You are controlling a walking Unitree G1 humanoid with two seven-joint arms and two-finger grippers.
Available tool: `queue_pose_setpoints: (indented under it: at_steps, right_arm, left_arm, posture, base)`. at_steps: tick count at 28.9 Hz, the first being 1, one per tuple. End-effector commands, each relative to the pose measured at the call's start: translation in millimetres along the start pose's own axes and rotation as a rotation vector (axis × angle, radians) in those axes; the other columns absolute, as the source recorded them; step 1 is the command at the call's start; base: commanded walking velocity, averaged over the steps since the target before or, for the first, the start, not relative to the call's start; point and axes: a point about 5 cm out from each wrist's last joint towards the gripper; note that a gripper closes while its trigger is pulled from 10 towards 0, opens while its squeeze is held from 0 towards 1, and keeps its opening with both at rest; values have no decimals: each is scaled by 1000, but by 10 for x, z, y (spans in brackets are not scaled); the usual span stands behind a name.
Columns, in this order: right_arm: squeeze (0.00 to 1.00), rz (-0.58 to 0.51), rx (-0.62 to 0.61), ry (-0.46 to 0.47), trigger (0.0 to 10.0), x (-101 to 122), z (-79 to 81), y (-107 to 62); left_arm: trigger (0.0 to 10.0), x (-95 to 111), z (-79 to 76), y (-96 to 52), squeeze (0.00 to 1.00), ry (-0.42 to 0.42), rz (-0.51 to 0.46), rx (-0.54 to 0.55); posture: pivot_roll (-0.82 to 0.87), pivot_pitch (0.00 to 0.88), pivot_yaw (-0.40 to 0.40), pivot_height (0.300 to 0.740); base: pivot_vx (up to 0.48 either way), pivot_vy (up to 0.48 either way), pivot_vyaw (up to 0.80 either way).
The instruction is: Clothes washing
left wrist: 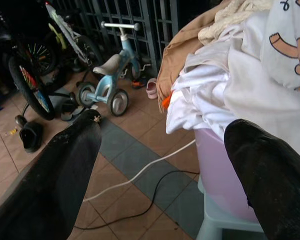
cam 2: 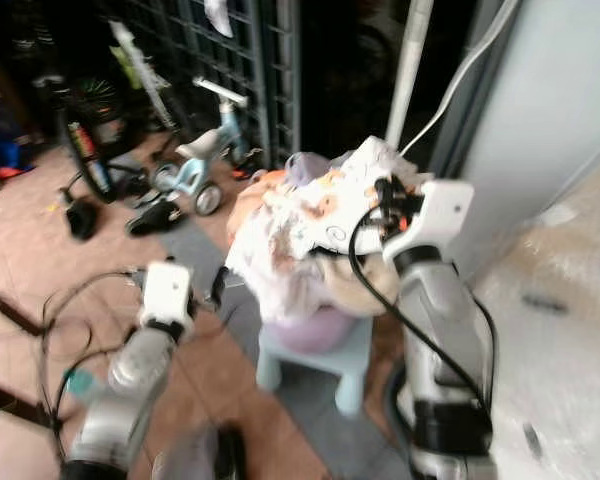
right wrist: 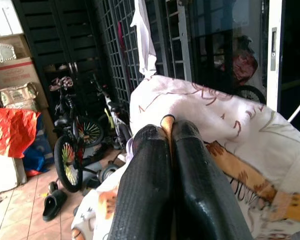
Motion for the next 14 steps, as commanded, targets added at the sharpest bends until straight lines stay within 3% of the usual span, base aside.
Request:
queue_pose_setpoints:
  at_steps: [1,12,14]
  right_arm:
    - [0,-15,-12,-14,10000,40,-8,35]
    - [0,-3,-48,-44,10000,-11,-23,5]
    - [0,-6,-58,-54,10000,-4,-42,19]
  left_arm:
    - [10000,166,8,70,0,5,-61,-12]
    - [10000,237,-17,77,0,-38,-88,-66]
    - [10000,273,-25,104,0,-34,-100,-75]
  posture:
    - [-53,0,41,740]
    - [-57,0,40,740]
    - [-57,0,40,740]
  base:
    - [0,0,-413]
    - [0,0,-741]
    - [242,-302,-775]
Point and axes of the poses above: a point about 5 cm out from each wrist's last joint towards the gripper, its own y axis pointing out of the wrist towards the gripper, its own x axis along the axis of the wrist's last joint, z = x × y, and after that the axes turned 12 degrees about -y, right-handed
